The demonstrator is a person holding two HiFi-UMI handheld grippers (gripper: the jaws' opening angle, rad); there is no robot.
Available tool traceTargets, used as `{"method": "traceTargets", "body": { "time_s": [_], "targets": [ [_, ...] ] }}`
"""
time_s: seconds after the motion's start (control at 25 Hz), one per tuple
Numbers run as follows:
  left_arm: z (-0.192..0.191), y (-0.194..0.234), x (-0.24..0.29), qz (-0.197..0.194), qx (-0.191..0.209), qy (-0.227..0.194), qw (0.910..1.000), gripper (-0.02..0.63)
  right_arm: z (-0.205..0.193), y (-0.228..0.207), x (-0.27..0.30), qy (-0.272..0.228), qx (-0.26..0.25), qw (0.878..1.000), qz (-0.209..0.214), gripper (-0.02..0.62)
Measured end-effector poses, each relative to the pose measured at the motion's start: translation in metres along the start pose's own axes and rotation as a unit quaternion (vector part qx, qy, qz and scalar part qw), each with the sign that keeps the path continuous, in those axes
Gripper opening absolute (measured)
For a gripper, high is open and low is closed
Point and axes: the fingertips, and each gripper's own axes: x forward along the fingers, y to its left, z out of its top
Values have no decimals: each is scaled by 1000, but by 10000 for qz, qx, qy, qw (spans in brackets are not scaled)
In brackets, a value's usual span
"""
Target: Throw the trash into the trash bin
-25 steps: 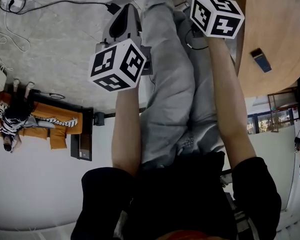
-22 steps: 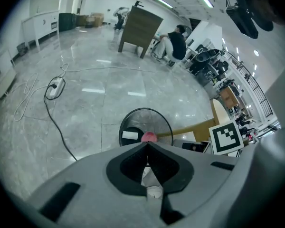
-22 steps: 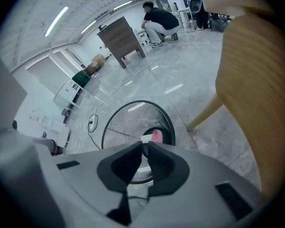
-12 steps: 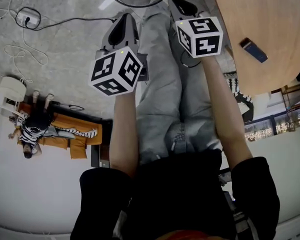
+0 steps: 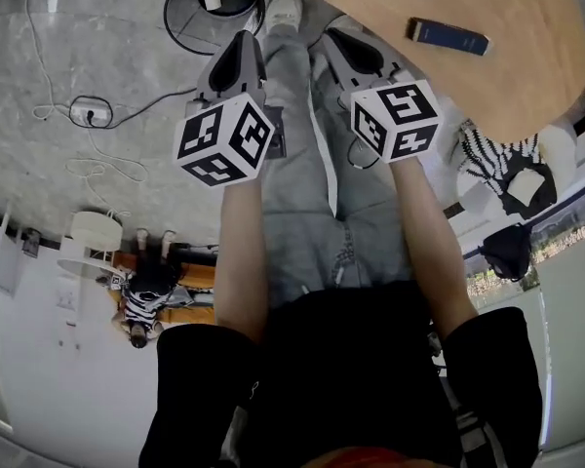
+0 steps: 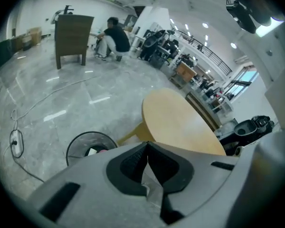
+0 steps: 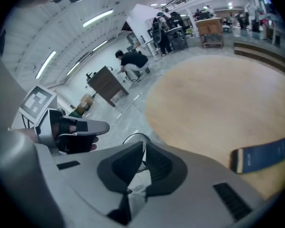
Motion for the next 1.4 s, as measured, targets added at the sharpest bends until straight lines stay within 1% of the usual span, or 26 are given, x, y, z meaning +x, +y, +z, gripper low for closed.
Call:
{"method": "traceTargets", "body": {
  "time_s": [0.08, 0.2, 0.36, 0.48, 0.52, 0.56, 0.6, 0.64, 0.72, 0.84, 0.92, 1.04, 1.24, 1.32, 1.4],
  "targets": [
    [1, -24, 4, -137, 241, 96, 9996, 9, 0, -22, -24, -203, 324, 9989, -264, 15],
    [-1, -59, 10, -355, 616, 258, 9971, 9, -5, -54, -58, -492, 890, 9927, -645, 15],
    [-11, -101, 20, -622, 1105, 485, 9907, 9, -23, -92, -92, -764, 1451, 9804, -1095, 17],
    [-18, -127, 26, -792, 1432, 629, 9845, 9, -35, -115, -111, -951, 1899, 9671, -1403, 25],
    [-21, -135, 28, -831, 1516, 677, 9826, 9, -40, -121, -115, -982, 2069, 9626, -1445, 65],
    [-24, -142, 30, -864, 1595, 723, 9807, 9, -44, -126, -118, -1010, 2261, 9580, -1448, 147],
    [-27, -149, 32, -893, 1674, 765, 9788, 9, -48, -130, -120, -1045, 2466, 9528, -1431, 188],
    [-28, -155, 34, -920, 1752, 806, 9769, 9, -51, -135, -121, -1091, 2669, 9470, -1417, 216],
    [-32, -167, 37, -973, 1902, 884, 9729, 9, -55, -144, -123, -1202, 3074, 9331, -1427, 225],
    [-35, -182, 42, -1046, 2109, 1002, 9667, 9, -59, -161, -126, -1362, 3725, 9062, -1469, 232],
    [-36, -189, 46, -1075, 2210, 1076, 9633, 9, -59, -170, -126, -1425, 4060, 8895, -1535, 232],
    [-37, -197, 53, -1105, 2337, 1186, 9587, 9, -60, -184, -127, -1486, 4438, 8673, -1697, 238],
    [-38, -212, 69, -1181, 2541, 1398, 9497, 9, -61, -204, -127, -1507, 5090, 8246, -1956, 255],
    [-38, -219, 75, -1223, 2620, 1467, 9460, 9, -55, -209, -124, -1548, 5292, 8102, -1991, 255],
    [-36, -224, 80, -1265, 2695, 1531, 9423, 9, -50, -213, -120, -1552, 5425, 7999, -2046, 255]
  ]
}}
